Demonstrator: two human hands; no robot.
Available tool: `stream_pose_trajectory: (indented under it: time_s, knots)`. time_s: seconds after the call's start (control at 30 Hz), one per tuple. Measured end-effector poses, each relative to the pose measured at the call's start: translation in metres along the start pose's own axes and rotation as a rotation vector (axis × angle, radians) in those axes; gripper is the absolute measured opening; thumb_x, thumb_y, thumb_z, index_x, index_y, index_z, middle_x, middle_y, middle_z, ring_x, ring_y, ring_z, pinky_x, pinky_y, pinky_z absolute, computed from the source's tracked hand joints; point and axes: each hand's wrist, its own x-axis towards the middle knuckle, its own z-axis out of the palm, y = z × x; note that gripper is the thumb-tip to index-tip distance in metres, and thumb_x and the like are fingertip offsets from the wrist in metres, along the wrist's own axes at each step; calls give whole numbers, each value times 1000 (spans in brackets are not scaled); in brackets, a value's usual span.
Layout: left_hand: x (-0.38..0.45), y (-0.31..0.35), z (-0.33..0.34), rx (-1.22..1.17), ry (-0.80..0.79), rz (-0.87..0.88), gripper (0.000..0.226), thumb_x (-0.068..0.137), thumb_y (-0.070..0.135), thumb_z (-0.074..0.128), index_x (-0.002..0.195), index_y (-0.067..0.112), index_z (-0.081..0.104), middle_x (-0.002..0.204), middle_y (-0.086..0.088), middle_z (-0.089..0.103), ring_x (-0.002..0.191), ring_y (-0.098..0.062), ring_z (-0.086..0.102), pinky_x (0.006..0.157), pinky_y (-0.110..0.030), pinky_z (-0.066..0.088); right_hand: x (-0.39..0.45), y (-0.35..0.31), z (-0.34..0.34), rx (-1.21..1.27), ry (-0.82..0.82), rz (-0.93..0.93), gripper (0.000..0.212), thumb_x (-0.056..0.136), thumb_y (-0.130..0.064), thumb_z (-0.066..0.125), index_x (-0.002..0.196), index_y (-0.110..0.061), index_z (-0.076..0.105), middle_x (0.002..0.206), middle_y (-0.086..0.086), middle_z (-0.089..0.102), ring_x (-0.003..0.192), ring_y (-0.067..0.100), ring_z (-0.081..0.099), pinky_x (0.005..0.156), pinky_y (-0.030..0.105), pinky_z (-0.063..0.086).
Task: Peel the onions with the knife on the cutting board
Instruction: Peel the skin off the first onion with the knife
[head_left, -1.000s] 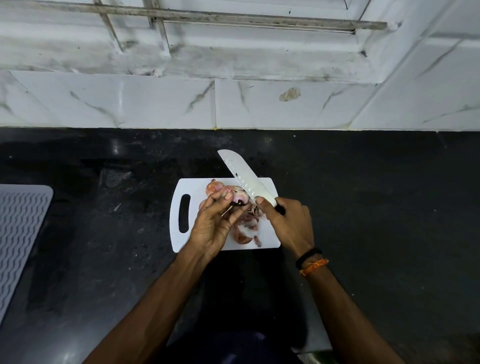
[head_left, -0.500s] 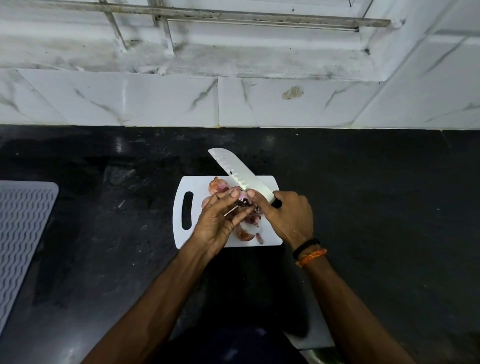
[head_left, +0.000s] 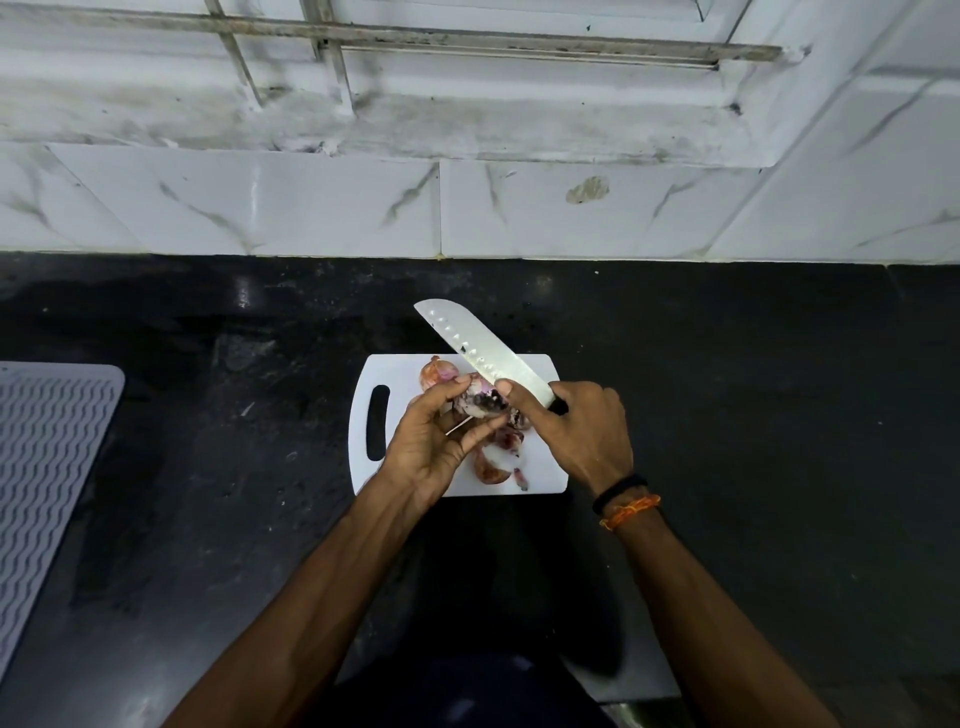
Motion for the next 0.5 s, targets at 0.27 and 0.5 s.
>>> stream_pose_trajectory:
  time_s: [0.27,0.5]
  knots:
    - [9,3,-3,-21,78,12,18,93,16,63,108,6,66,98,-12,71,112,-28,65,80,-38,62,-17,5,4,20,-29,-51,50,78,-70,64,52,-31,48,41,-15,44,51,0,54,44,16,33]
    - [5,5,3,-70,0,-7,39,78,16,76,113,6,61,117,-22,69,112,-36,68,94,-49,57,-9,11,-4,162,42,158,73,70,-86,55,62,-14,67,56,4,63,52,20,60,49,40,43]
